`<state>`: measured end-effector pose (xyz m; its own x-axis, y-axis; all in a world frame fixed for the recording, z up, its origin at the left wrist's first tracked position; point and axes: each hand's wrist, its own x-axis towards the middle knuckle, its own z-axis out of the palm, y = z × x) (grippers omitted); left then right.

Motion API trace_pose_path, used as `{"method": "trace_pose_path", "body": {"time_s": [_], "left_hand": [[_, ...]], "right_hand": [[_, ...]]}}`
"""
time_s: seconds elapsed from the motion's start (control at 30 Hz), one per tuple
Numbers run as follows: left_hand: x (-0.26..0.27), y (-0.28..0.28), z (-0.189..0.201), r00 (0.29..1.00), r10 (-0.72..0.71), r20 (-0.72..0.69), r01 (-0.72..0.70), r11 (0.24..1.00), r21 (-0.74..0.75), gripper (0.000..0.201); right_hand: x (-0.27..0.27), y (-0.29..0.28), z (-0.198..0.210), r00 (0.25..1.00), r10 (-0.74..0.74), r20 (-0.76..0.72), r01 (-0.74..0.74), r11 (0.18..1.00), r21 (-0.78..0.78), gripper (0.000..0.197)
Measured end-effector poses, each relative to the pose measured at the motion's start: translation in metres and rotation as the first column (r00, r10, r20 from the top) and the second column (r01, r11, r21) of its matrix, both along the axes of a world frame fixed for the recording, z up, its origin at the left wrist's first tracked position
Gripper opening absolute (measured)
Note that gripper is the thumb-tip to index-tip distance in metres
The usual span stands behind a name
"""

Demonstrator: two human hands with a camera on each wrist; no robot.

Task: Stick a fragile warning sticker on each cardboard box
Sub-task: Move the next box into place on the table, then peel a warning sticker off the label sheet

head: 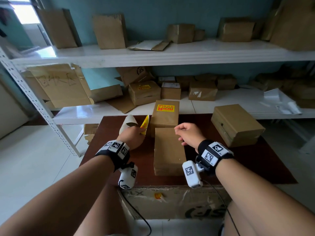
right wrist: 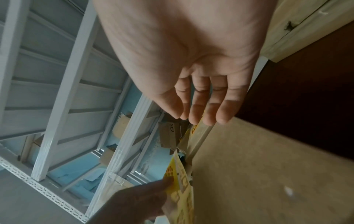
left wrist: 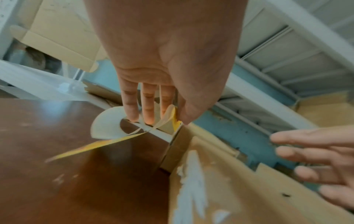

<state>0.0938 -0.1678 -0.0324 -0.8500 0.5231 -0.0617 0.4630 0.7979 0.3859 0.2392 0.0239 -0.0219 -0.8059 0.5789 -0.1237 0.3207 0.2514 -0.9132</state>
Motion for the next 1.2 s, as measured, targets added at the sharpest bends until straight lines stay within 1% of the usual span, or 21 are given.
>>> {"method": "trace_pose_path", "body": {"time_s": [0.03,0.1,0.2,0.27,0.33,0.4,0.47,0.5,0.57,0.6,0.67,0.77,0.8,0.87,0.9,0.93,1.0,1.03,1.1,1.2], "left_hand": [[0.005,0.003,0.007,1.0,-0.014,-0.016,0.015,0.999,0.033,0.033],[0.019,0.008,0.02,0.996,-0.051,-0.072,0.054,0.998,0.043,0.037],[0.043,0.018,0.033,0.972,-0.164,-0.168,0.178,0.982,0.071,0.044],[0.062,0.025,0.037,0.927,-0.293,-0.233,0.315,0.947,0.065,0.044],[0.081,0.032,0.034,0.87,-0.417,-0.263,0.444,0.895,0.05,0.043],[0.093,0.037,0.028,0.843,-0.49,-0.22,0.517,0.852,0.082,0.04],[0.099,0.04,0.021,0.827,-0.536,-0.169,0.556,0.825,0.106,0.038],[0.099,0.04,0.018,0.827,-0.541,-0.15,0.559,0.821,0.121,0.037],[0.096,0.04,0.012,0.841,-0.533,-0.095,0.541,0.83,0.137,0.035],[0.092,0.039,0.011,0.853,-0.52,-0.051,0.521,0.84,0.153,0.034],[0.082,0.035,0.007,0.893,-0.449,0.032,0.433,0.876,0.215,0.032],[0.063,0.021,0.0,0.958,-0.257,0.123,0.21,0.929,0.306,0.028],[0.054,0.017,-0.007,0.971,-0.197,0.133,0.148,0.939,0.309,0.024],[0.044,0.009,-0.016,0.98,-0.088,0.18,0.031,0.955,0.296,0.008],[0.041,0.006,-0.02,0.974,-0.038,0.225,-0.027,0.96,0.278,0.015],[0.04,0.005,-0.024,0.95,0.023,0.312,-0.109,0.959,0.262,0.025],[0.042,0.003,-0.027,0.852,0.076,0.518,-0.256,0.924,0.285,0.03],[0.043,0.002,-0.029,0.804,0.069,0.59,-0.299,0.905,0.302,0.027],[0.043,0.002,-0.029,0.752,0.048,0.657,-0.339,0.884,0.323,0.018],[0.041,0.003,-0.027,0.736,-0.001,0.677,-0.346,0.859,0.377,0.015]], "right_hand": [[0.0,-0.003,0.003,1.0,0.015,-0.005,-0.015,0.999,-0.032,0.014],[0.001,-0.007,0.01,0.999,0.045,-0.018,-0.047,0.991,-0.126,0.016],[0.004,-0.013,0.021,0.998,0.063,-0.03,-0.069,0.946,-0.317,0.031],[0.006,-0.013,0.026,0.995,0.088,-0.038,-0.095,0.898,-0.43,0.041],[0.009,-0.012,0.028,0.992,0.115,-0.058,-0.128,0.853,-0.505,0.045],[0.012,-0.012,0.028,0.994,0.081,-0.075,-0.109,0.84,-0.531,0.032],[0.014,-0.01,0.026,0.997,0.017,-0.075,-0.052,0.87,-0.49,0.013],[0.016,-0.008,0.024,0.998,-0.003,-0.061,-0.026,0.889,-0.456,0.01],[0.02,-0.002,0.018,1.0,-0.012,-0.018,0.004,0.916,-0.402,0.02],[0.023,0.0,0.014,1.0,-0.014,-0.002,0.012,0.922,-0.388,0.022],[0.03,0.005,0.007,0.999,-0.042,0.022,0.047,0.929,-0.368,0.023],[0.037,0.013,-0.006,0.994,-0.096,0.055,0.109,0.933,-0.342,0.027],[0.039,0.015,-0.01,0.992,-0.106,0.065,0.122,0.934,-0.336,0.027],[0.043,0.018,-0.016,0.989,-0.127,0.079,0.146,0.933,-0.329,0.026],[0.044,0.019,-0.018,0.987,-0.135,0.085,0.155,0.934,-0.323,0.025],[0.046,0.02,-0.019,0.986,-0.139,0.091,0.161,0.935,-0.315,0.025],[0.047,0.022,-0.022,0.985,-0.149,0.092,0.171,0.936,-0.308,0.024],[0.047,0.023,-0.024,0.984,-0.155,0.086,0.174,0.933,-0.315,0.023],[0.049,0.024,-0.026,0.986,-0.157,0.057,0.167,0.921,-0.353,0.02],[0.049,0.027,-0.028,0.989,-0.15,0.001,0.135,0.887,-0.442,0.022]]}}
